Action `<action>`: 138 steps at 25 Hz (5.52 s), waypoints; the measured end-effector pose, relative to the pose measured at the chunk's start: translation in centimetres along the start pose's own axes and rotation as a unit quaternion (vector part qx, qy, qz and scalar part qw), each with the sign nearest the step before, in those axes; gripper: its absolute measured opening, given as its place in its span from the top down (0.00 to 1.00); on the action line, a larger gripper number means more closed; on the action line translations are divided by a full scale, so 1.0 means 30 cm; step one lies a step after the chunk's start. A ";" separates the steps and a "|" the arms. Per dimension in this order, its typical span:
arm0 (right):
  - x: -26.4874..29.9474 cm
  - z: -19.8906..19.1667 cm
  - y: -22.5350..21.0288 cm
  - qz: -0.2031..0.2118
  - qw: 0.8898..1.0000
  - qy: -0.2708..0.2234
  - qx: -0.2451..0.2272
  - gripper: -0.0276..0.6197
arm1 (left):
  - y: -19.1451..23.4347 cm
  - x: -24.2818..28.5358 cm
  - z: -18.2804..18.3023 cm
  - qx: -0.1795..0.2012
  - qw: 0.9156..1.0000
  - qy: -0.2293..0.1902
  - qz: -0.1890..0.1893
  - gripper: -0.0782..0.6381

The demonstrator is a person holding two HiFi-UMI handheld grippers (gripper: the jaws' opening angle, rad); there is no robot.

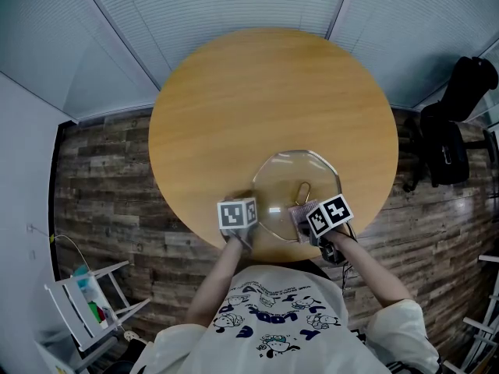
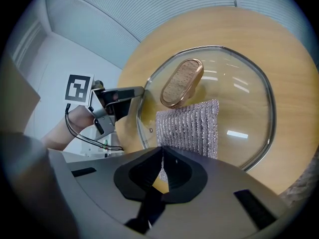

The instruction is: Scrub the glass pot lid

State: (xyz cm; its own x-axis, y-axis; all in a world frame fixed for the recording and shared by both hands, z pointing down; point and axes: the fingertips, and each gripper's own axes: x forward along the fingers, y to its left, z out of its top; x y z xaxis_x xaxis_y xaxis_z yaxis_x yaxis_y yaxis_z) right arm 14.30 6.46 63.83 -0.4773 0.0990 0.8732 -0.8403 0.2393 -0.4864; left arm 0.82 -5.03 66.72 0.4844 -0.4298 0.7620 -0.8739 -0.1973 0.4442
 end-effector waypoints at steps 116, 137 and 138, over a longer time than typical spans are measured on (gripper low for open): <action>-0.806 0.493 0.643 -0.074 0.736 -0.643 -0.198 0.92 | -0.392 -0.884 0.536 0.163 0.883 -0.437 0.050 0.82; -0.813 0.498 0.644 -0.102 0.726 -0.650 -0.199 0.91 | -0.393 -0.884 0.557 0.167 0.880 -0.441 0.053 0.82; -0.811 0.500 0.644 -0.103 0.726 -0.650 -0.199 0.91 | -0.392 -0.883 0.558 0.168 0.880 -0.441 0.053 0.82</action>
State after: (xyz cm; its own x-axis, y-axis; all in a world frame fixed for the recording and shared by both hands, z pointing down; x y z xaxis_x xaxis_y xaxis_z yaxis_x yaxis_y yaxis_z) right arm 5.84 -5.81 32.72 -0.4092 -0.9118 0.0335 -0.9107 0.4059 -0.0772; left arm -2.41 -6.08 33.42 0.3099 -0.9487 0.0620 -0.9464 -0.3017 0.1151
